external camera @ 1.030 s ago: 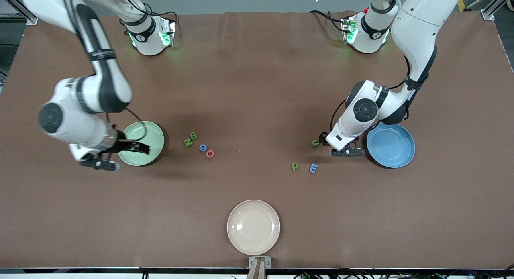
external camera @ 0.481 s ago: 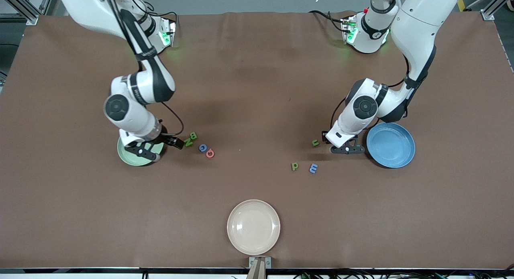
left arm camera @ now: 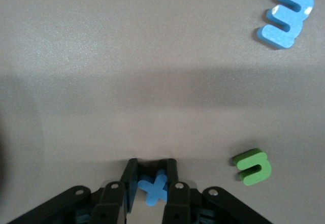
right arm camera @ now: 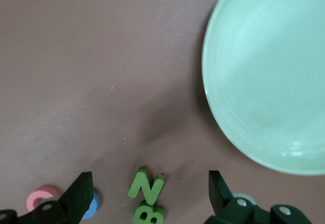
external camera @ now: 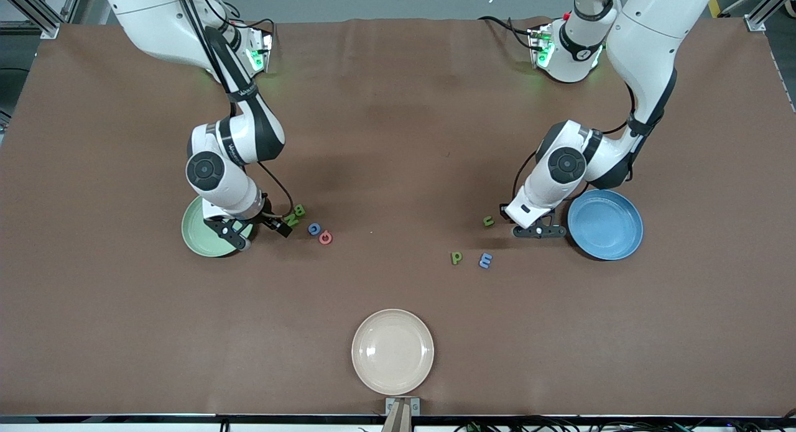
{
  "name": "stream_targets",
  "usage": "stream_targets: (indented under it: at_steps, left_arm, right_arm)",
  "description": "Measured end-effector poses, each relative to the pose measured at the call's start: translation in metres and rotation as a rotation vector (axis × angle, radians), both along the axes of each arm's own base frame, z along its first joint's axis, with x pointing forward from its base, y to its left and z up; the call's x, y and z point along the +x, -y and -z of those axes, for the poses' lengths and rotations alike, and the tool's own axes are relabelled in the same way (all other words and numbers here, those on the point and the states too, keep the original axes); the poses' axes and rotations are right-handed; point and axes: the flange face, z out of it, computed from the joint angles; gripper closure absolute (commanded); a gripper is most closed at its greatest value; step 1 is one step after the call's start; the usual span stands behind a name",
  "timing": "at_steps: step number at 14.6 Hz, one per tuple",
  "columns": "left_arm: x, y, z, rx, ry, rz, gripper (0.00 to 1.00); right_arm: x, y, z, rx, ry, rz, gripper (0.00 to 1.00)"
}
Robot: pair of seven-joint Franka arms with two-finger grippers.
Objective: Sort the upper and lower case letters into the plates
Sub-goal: 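Carry the x to the blue plate while the right gripper lifts the N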
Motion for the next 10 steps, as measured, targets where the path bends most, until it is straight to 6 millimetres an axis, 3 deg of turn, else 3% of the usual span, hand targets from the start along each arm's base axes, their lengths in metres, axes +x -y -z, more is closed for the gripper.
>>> stream_targets:
  at_steps: [2, 5, 8, 10]
  left_arm:
    - [0.002, -0.003, -0.012, 0.011, 0.004, -0.003, 0.8]
    - [0.01, -0.021, -0.05, 0.063, -0.006, -0.018, 0.82]
    - [0.021, -0.062, -0.087, 0.096, 0.0, 0.019, 0.82]
    - [0.028, -0.1, -0.094, 0.101, -0.002, 0.056, 0.82]
  right_arm:
    - [-0.008, -0.016, 0.004, -0.012, -0.01, 0.106, 0.03]
    - [-0.02, -0.036, 0.019, -0.059, -0.021, 0.189, 0.06]
    - [-0.027, -0.035, 0.035, -0.071, -0.015, 0.204, 0.07]
    - [-0.032, -0.031, 0.042, -0.063, 0.007, 0.209, 0.1]
